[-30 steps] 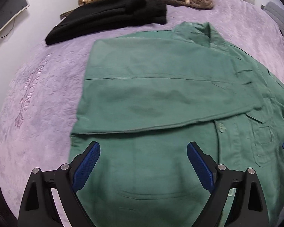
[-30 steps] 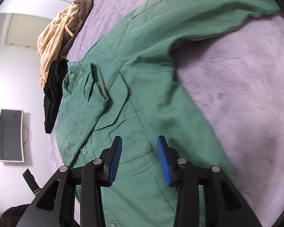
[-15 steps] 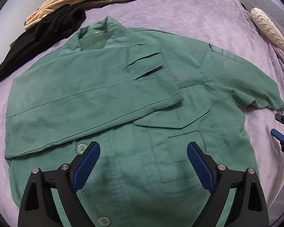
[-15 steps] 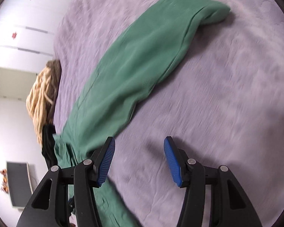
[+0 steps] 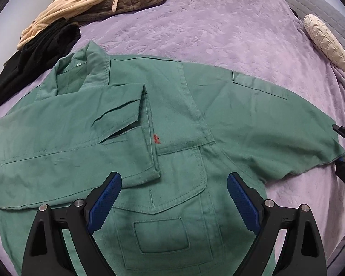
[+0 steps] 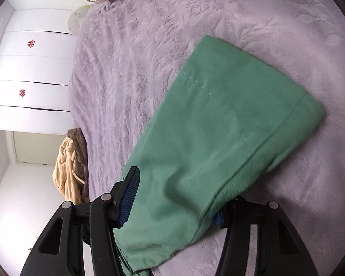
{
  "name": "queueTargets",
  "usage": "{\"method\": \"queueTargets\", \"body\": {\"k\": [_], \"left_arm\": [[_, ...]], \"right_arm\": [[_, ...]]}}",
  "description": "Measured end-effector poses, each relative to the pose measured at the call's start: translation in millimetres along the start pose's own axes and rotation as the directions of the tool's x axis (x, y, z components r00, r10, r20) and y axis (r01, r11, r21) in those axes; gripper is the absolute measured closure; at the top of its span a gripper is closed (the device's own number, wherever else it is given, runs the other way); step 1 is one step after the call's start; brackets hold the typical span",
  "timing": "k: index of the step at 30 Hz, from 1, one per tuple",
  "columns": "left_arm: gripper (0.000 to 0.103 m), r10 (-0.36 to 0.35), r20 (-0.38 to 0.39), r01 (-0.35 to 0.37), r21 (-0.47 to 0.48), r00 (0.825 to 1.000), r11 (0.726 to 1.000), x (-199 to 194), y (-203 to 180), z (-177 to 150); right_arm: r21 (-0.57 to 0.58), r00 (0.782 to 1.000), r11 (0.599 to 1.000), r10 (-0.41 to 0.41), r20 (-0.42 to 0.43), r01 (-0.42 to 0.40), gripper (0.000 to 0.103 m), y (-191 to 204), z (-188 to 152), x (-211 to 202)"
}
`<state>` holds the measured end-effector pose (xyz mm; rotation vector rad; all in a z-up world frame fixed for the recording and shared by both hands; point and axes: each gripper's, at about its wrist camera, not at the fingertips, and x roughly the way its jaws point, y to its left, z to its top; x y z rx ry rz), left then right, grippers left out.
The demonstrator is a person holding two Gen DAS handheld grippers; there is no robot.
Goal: Fold small clothes
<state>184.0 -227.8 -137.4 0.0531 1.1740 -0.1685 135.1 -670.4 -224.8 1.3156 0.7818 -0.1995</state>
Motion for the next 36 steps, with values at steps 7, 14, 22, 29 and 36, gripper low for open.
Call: {"method": "queueTargets", "body": {"k": [7,14,22,29,36], "left_arm": [[0.009,0.031,0.06,-0.028,-0.049,0.998,0.998,12.9,-3.0,30.4],[0.009,-0.002,-0.02,0.004,0.089,1.0,0.996,52.9,-51.3,18.9],[0.009,-0.057,0.016,0.055,0.091,0.998,0.994,37.5,-44.6,10.7],[0.009,-0.002,0.153,0.008,-0.04,0.988,0.999,-24.7,66.9,4.5],[0.009,0.169,0.131,-0.138,-0.215,0.977,0.967,-48.6,206.9,-37.0]], "right_arm": [[-0.104,0.989,0.984,0.143,-0.026,-0.145,0.098,48.8,6.3,4.1],[-0.246,0.961,0.93,0.252,-0.113,-0.273,0.098,117.7,-21.1,2.7],[-0.435,0.938,0.835,0.256,-0.234,-0.337,0.098,199.7,-99.0,18.3],[-0.636,0.903,0.655,0.191,-0.384,-0.409,0.098,279.1,-227.4,53.7],[-0.83,0.893,0.422,-0.094,-0.44,-0.365,0.097,282.3,-410.0,138.0]]}}
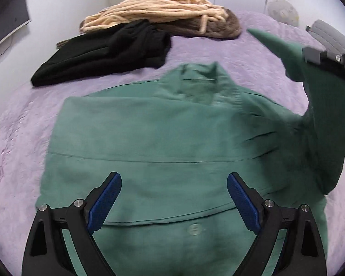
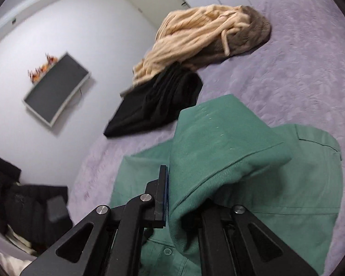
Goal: Fold small clothes
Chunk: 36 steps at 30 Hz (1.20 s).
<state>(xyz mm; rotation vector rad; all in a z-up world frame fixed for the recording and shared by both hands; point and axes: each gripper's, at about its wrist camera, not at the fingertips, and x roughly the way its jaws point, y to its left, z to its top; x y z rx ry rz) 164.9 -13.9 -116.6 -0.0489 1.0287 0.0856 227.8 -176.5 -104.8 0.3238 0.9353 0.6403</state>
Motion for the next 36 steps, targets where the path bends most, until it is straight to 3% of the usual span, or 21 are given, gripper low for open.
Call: {"method": "queueTargets", "body": {"k": [3,6,8,9,10,12,13,14,15,17,19,23,24,25,26,29,31,33,36], "left_arm": [[0.009,0.056,-0.042,-0.059,-0.062,0.998,0.996,5.1,56.1,-13.9],[0.009,0.081,-0.078,-0.089,-0.109,0.994,0.99,6.8,97.3,-30.0],[0.009,0.082,-0.09,-0.093,-0.133,0.993,0.987,6.2,113.4,-37.1],[0.009,0.079,-0.091,-0.091,-0.145,0.993,0.985,3.9,118.5,-41.2],[0.009,0.075,-0.093,-0.089,-0.157,0.993,0.984,3.2,124.3,-44.2],[0.009,0.065,-0.097,-0.081,-0.178,0.993,0.981,1.4,132.1,-49.3],[0.009,0.059,-0.099,-0.077,-0.189,0.993,0.979,-0.7,136.2,-52.8],[0.009,0.054,-0.103,-0.073,-0.201,0.993,0.977,-0.9,140.5,-55.0],[0.009,0.049,-0.105,-0.071,-0.211,0.993,0.975,-1.6,144.1,-56.7],[0.009,0.043,-0.105,-0.067,-0.228,0.994,0.971,-2.9,151.1,-57.7],[0.009,0.043,-0.099,-0.066,-0.238,0.994,0.969,-5.9,156.5,-56.5],[0.009,0.067,-0.086,-0.087,-0.248,0.994,0.965,-9.8,169.7,-55.9],[0.009,0.075,-0.089,-0.095,-0.253,0.993,0.963,-9.6,173.7,-56.3],[0.009,0.079,-0.094,-0.101,-0.259,0.992,0.961,-9.1,177.1,-56.7],[0.009,0.083,-0.1,-0.107,-0.268,0.992,0.958,-8.6,180.8,-57.3],[0.009,0.085,-0.107,-0.111,-0.275,0.991,0.955,-8.2,185.5,-58.4],[0.009,0.087,-0.105,-0.113,-0.264,0.991,0.958,-8.1,183.9,-57.6],[0.009,0.073,-0.103,-0.098,-0.257,0.992,0.961,-7.5,179.1,-54.5],[0.009,0.042,-0.086,-0.062,-0.25,0.995,0.966,-8.3,166.8,-46.9]], "right_arm": [[-0.041,0.98,0.994,-0.109,-0.165,0.104,0.094,14.0,-38.3,64.6],[0.038,0.961,0.988,-0.137,-0.242,0.151,0.088,-4.3,-57.6,82.6],[0.137,0.972,0.984,-0.08,-0.22,0.112,0.07,-14.5,-60.4,72.0],[0.18,0.977,0.978,-0.073,-0.199,0.11,0.049,-17.7,-59.9,63.4],[0.219,0.984,0.969,-0.078,-0.161,0.113,0.04,-21.4,-57.5,52.3],[0.284,0.99,0.951,-0.09,-0.109,0.118,0.041,-29.8,-50.1,38.1],[0.314,0.992,0.942,-0.095,-0.088,0.118,0.052,-34.3,-42.9,34.8],[0.318,0.992,0.94,-0.099,-0.078,0.119,0.068,-32.1,-36.8,36.3],[0.29,0.989,0.947,-0.12,-0.081,0.139,0.097,-26.9,-30.3,39.0],[0.141,0.982,0.974,-0.167,-0.085,0.178,0.097,12.6,-13.2,56.5],[-0.06,0.97,0.973,-0.226,-0.092,0.221,0.096,52.5,-14.5,71.6],[-0.353,0.925,0.891,-0.353,-0.14,0.286,0.085,100.4,-50.6,109.7],[-0.407,0.911,0.865,-0.382,-0.155,0.294,0.077,103.7,-63.0,116.2],[-0.451,0.9,0.844,-0.401,-0.172,0.29,0.062,104.9,-75.7,119.4],[-0.486,0.893,0.828,-0.411,-0.183,0.282,0.056,106.6,-86.3,120.9],[-0.538,0.89,0.798,-0.42,-0.177,0.27,0.054,105.8,-106.4,100.9],[-0.532,0.893,0.805,-0.412,-0.182,0.263,0.049,100.4,-110.4,87.5],[-0.478,0.898,0.838,-0.395,-0.194,0.264,0.048,87.0,-109.4,69.1],[-0.295,0.908,0.912,-0.357,-0.222,0.286,0.044,50.7,-104.2,34.5]]}}
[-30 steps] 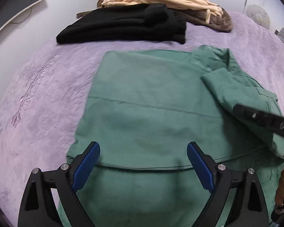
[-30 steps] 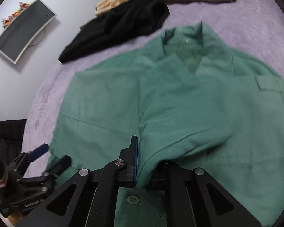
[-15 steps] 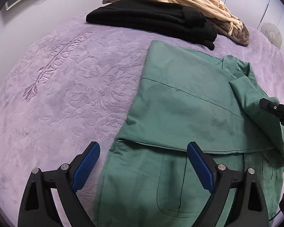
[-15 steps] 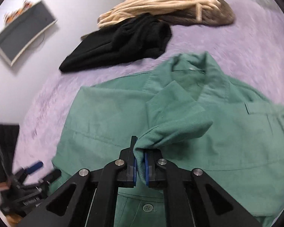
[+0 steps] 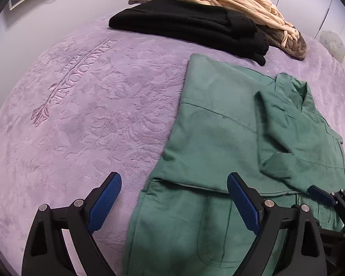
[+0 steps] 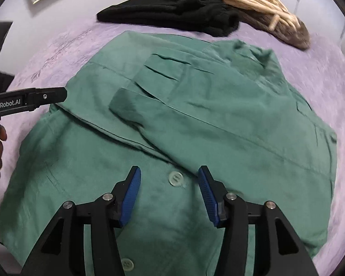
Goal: Fold small clothes
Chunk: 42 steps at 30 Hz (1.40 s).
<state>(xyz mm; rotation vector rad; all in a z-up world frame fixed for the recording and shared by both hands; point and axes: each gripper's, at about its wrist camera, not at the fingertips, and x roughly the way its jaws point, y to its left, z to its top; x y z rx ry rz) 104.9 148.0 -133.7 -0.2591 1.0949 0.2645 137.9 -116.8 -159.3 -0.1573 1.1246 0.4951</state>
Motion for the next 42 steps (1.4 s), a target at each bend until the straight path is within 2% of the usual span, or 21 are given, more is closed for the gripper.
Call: {"method": "queueTargets", "body": {"k": [2,3,5,7,10,15,16,17,18,20,23,26,27,29,30,32,33,34,35,36,42], "left_arm": [[0.009,-0.028,0.006,0.028,0.02,1.0,0.999,-1.1,-13.0,3.5],[0.009,-0.045,0.004,0.044,0.033,0.999,0.998,-0.7,-19.9,5.3],[0.009,-0.067,0.0,0.067,0.057,0.998,0.996,0.6,-32.5,7.8],[0.009,-0.085,-0.002,0.085,0.085,0.996,0.993,2.1,-48.0,9.6],[0.009,-0.111,-0.009,0.112,0.125,0.994,0.986,5.3,-71.8,13.0],[0.009,-0.127,-0.013,0.127,0.2,0.992,0.971,24.9,-118.3,22.6],[0.009,-0.117,-0.019,0.119,0.208,0.993,0.971,31.7,-125.0,23.4],[0.009,-0.109,-0.029,0.112,0.214,0.994,0.97,38.6,-130.8,23.8],[0.009,-0.101,-0.037,0.107,0.216,0.994,0.971,44.5,-135.2,23.6],[0.009,-0.076,-0.046,0.084,0.22,0.996,0.972,54.5,-140.8,20.8],[0.009,-0.048,-0.048,0.058,0.245,0.998,0.968,65.1,-147.8,13.4],[0.008,-0.022,-0.032,0.03,0.274,0.999,0.961,65.0,-153.1,9.6],[0.008,-0.02,-0.036,0.029,0.276,0.999,0.961,64.2,-153.2,10.2],[0.008,-0.023,-0.05,0.035,0.27,0.998,0.962,62.1,-151.4,12.4],[0.008,-0.022,-0.049,0.034,0.271,0.999,0.962,60.0,-150.4,13.4],[0.008,-0.018,-0.038,0.028,0.279,0.999,0.96,56.4,-149.4,14.3],[0.008,-0.015,-0.033,0.024,0.282,0.999,0.959,54.7,-147.9,13.3],[0.008,-0.014,-0.033,0.023,0.283,0.999,0.959,54.8,-147.7,13.1],[0.008,-0.012,-0.035,0.021,0.282,0.999,0.959,55.9,-147.9,12.9],[0.008,-0.008,-0.036,0.018,0.276,0.999,0.961,57.5,-150.0,13.5],[0.008,0.002,-0.031,0.006,0.244,1.0,0.97,61.1,-150.3,11.4]], "right_arm": [[0.189,0.999,0.981,0.045,-0.002,-0.044,0.042,-42.7,-13.3,-10.3],[0.293,0.997,0.953,0.073,0.001,-0.07,0.042,-65.9,-21.7,-14.3],[0.499,0.991,0.858,0.127,0.031,-0.125,0.041,-110.2,-41.3,-20.4],[0.662,0.983,0.727,0.162,0.089,-0.18,0.041,-151.7,-64.7,-25.7],[0.791,0.975,0.57,0.149,0.167,-0.222,0.041,-198.1,-91.3,-31.0],[0.858,0.942,0.39,0.134,0.307,-0.335,0.042,-246.1,-103.1,-27.3],[0.856,0.93,0.365,0.13,0.343,-0.366,0.052,-251.1,-102.2,-29.2],[0.854,0.926,0.362,0.105,0.362,-0.374,0.067,-255.8,-103.1,-33.9],[0.859,0.932,0.368,0.077,0.353,-0.356,0.098,-260.0,-105.9,-37.6],[0.88,0.941,0.352,0.012,0.337,-0.32,0.098,-270.0,-118.2,-40.5],[0.901,0.947,0.294,0.058,0.316,-0.319,0.101,-279.6,-139.0,-18.8],[0.903,0.947,0.288,0.066,0.314,-0.32,0.102,-272.8,-144.8,-22.7],[0.905,0.948,0.284,0.073,0.308,-0.316,0.097,-270.7,-146.9,-28.0],[0.895,0.951,0.322,0.092,0.295,-0.308,0.09,-262.8,-146.7,-45.5],[0.867,0.948,0.384,0.095,0.305,-0.318,0.089,-257.5,-141.2,-58.8],[0.793,0.954,0.541,0.064,0.292,-0.279,0.089,-249.9,-122.3,-82.8],[0.761,0.958,0.597,0.042,0.285,-0.253,0.079,-250.8,-108.6,-89.1],[0.74,0.961,0.634,0.016,0.275,-0.222,0.054,-255.9,-93.0,-90.1],[0.734,0.963,0.648,-0.005,0.269,-0.202,0.041,-263.7,-80.7,-87.2],[0.729,0.961,0.654,-0.011,0.278,-0.203,0.033,-276.4,-63.7,-77.8],[0.781,0.97,0.579,0.082,0.229,-0.233,0.035,-329.3,-8.7,2.5]]}}
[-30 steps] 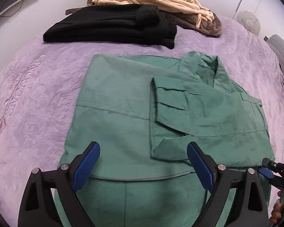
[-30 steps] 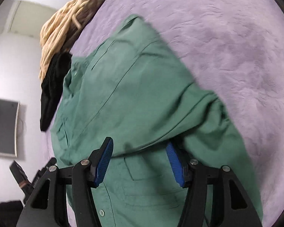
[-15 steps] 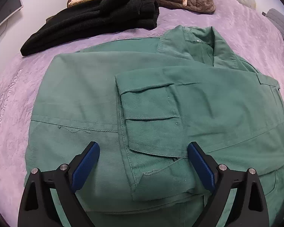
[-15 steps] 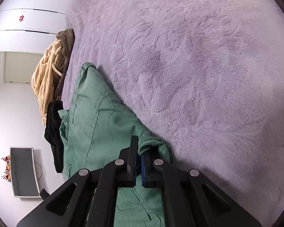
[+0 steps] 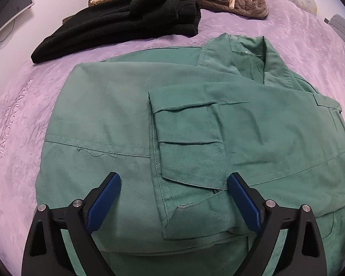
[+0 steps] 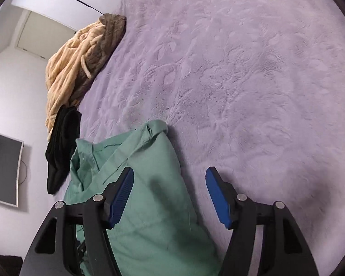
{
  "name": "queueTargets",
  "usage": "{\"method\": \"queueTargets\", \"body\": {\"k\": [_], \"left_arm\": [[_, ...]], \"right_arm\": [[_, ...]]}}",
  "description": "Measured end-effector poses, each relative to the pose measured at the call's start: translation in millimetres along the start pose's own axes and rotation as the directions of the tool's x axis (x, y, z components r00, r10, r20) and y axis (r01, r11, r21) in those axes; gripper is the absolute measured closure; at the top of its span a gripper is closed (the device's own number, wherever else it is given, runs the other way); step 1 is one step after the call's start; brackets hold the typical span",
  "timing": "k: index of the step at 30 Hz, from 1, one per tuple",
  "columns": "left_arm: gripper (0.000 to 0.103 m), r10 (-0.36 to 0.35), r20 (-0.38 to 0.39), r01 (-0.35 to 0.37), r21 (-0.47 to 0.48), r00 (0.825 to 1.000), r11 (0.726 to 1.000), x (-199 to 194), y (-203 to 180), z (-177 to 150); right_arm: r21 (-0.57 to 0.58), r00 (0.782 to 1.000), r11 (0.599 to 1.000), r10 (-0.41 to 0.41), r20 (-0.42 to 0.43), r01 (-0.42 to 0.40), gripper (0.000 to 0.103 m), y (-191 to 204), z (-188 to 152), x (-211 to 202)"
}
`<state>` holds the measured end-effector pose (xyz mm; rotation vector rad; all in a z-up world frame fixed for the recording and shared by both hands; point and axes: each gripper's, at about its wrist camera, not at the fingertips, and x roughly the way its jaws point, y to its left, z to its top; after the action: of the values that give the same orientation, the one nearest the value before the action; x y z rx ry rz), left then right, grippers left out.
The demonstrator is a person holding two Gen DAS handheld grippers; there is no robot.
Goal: Fold small clothes
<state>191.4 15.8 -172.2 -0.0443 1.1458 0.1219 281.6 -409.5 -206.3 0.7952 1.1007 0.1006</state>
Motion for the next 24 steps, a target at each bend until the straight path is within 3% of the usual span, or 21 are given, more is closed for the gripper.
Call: {"method": "queueTargets", "body": {"k": [1,2,3,5,8,11,14,16,21,24], "left_arm": [[0.008,0.002,-0.001,-0.002,0.001,1.0,1.0,-0.7,0.2,-0.3],[0.008,0.003,-0.002,-0.003,-0.001,1.0,1.0,-2.1,0.5,-0.2],[0.008,0.002,-0.001,-0.002,-0.004,1.0,1.0,-3.9,0.7,0.4],[0.008,0.002,0.008,-0.002,-0.004,1.0,1.0,-7.4,0.6,1.7],[0.008,0.01,0.014,-0.01,0.006,1.0,1.0,-5.8,-1.3,3.0],[0.008,0.014,0.004,-0.014,0.0,1.0,1.0,5.4,-1.4,3.6],[0.008,0.019,0.008,-0.019,0.0,1.0,1.0,5.5,-0.7,3.9],[0.008,0.041,0.015,-0.042,0.007,0.999,0.999,-1.2,2.8,4.5],[0.008,0.028,0.041,-0.027,-0.022,0.999,0.999,-24.2,21.7,8.4],[0.008,0.002,0.043,-0.003,0.002,0.999,1.0,-27.7,16.8,8.4]], "right_arm": [[-0.009,1.0,1.0,0.008,-0.026,-0.008,0.044,2.1,2.4,10.0],[-0.03,0.998,0.999,0.018,-0.052,-0.019,0.059,5.8,2.7,16.0],[-0.063,0.997,0.998,-0.002,-0.078,-0.003,0.101,12.9,2.0,21.1],[-0.16,0.996,0.985,-0.075,-0.041,0.068,0.1,23.5,0.9,19.3],[-0.14,0.988,0.978,-0.155,-0.012,0.152,0.1,7.3,8.1,23.1],[-0.066,0.994,0.992,-0.112,-0.012,0.111,0.1,-9.7,11.2,22.3],[-0.052,0.988,0.987,-0.153,0.011,0.153,0.1,-11.0,7.4,3.8],[-0.057,0.986,0.984,-0.166,0.016,0.166,0.092,-10.0,1.1,-15.6],[-0.192,0.997,0.979,-0.076,-0.027,0.069,0.092,22.2,-43.0,-49.3],[-0.294,0.993,0.954,-0.084,-0.078,0.058,0.092,40.5,-80.1,-46.2]]}}
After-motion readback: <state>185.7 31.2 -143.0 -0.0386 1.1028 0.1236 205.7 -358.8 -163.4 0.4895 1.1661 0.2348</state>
